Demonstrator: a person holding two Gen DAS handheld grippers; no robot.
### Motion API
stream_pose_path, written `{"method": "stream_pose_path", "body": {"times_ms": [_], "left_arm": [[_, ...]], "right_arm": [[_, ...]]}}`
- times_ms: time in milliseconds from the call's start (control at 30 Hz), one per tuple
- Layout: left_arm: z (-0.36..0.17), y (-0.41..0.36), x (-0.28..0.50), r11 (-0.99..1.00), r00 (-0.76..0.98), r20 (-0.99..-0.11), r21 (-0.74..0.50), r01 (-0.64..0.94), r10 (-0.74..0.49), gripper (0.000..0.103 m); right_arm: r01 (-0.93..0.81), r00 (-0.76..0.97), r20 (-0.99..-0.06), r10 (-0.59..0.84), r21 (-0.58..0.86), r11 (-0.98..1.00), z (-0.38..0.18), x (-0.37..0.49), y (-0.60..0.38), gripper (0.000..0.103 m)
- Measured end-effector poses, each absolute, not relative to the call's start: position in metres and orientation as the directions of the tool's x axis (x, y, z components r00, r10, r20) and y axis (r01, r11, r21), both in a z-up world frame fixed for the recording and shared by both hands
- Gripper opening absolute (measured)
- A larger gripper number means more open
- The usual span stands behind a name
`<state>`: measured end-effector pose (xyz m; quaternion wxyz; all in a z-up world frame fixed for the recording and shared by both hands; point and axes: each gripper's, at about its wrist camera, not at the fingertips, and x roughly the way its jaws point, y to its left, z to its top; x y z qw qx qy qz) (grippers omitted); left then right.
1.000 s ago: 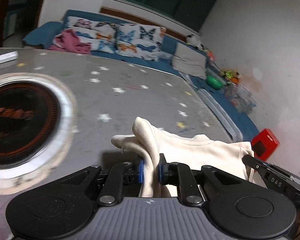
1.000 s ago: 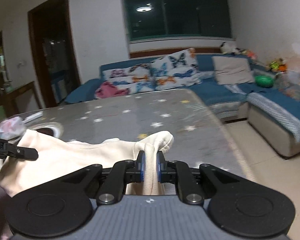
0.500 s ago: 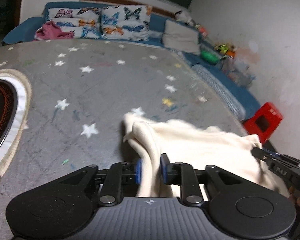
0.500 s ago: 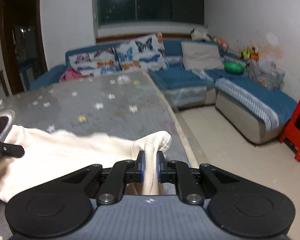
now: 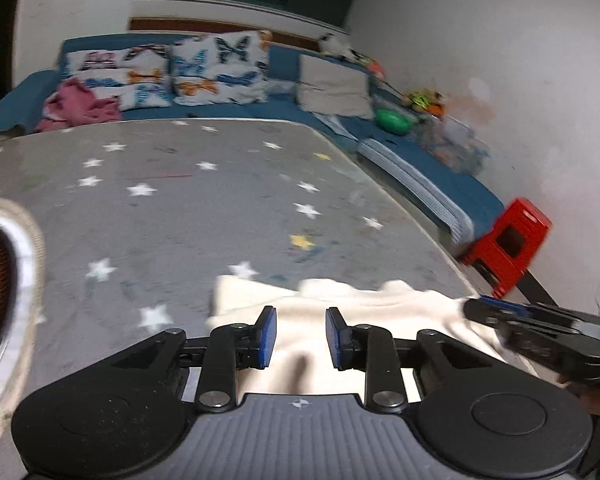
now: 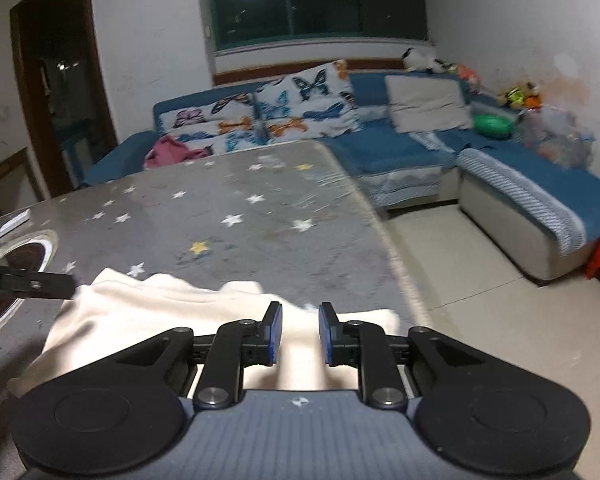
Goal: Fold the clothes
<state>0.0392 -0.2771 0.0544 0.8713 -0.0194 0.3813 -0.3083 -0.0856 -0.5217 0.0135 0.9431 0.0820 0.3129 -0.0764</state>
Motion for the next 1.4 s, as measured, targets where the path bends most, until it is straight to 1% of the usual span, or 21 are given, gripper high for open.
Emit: {"method": "stream_pose_path", "body": {"times_ms": [100,300,500,633,733,833,900,1033,1400], "left_arm": [[0.046,-0.294,0.047,0.794,0.491,-0.666,-0.268,0.545,-0.562,0.027],[0.028,-0.309,0.067,0.799,0.465,-0.696,-0.267,0.539,-0.547,0.026],[0.026,-0.314,0.072,0.800,0.468,-0.698,-0.257,0.542,-0.542,0.027],[0.035,-0.318,0.068,0.789,0.476,-0.676,-0.267,0.554,-0.563,0.027],[0.037,-0.328,0.066,0.774,0.473,-0.665,-0.265,0.575,-0.578,0.027],[0.032,-0.339,0.065,0.765,0.463,-0.674,-0.245,0.595,-0.576,0.022],[0.027,-0.344,0.066,0.767,0.466,-0.679,-0.231,0.598,-0.568,0.022],[0.024,-0.348,0.065,0.772,0.482,-0.673,-0.215,0.598,-0.561,0.022],[0.022,-0.353,0.062,0.786,0.518,-0.663,-0.180,0.591,-0.541,0.022]], "right_arm": [[0.182,0.786,-0.613,-0.081,0.104,0.978,0.009,-0.076,-0.517,0.018],[0.163,0.771,-0.633,-0.068,0.093,0.982,-0.001,-0.058,-0.511,0.018],[0.169,0.773,-0.629,-0.088,0.071,0.983,-0.004,-0.051,-0.510,0.018],[0.154,0.793,-0.604,-0.077,0.077,0.985,0.005,-0.060,-0.506,0.018],[0.097,0.807,-0.590,-0.031,0.081,0.992,0.010,-0.064,-0.495,0.018],[0.060,0.801,-0.599,-0.002,0.078,0.995,0.007,-0.066,-0.485,0.018],[0.036,0.796,-0.605,0.017,0.076,0.996,0.005,-0.067,-0.478,0.018],[0.026,0.789,-0.614,0.004,0.039,0.999,-0.003,-0.079,-0.469,0.018],[0.042,0.807,-0.590,-0.030,0.008,0.999,0.004,-0.147,-0.472,0.018]]}}
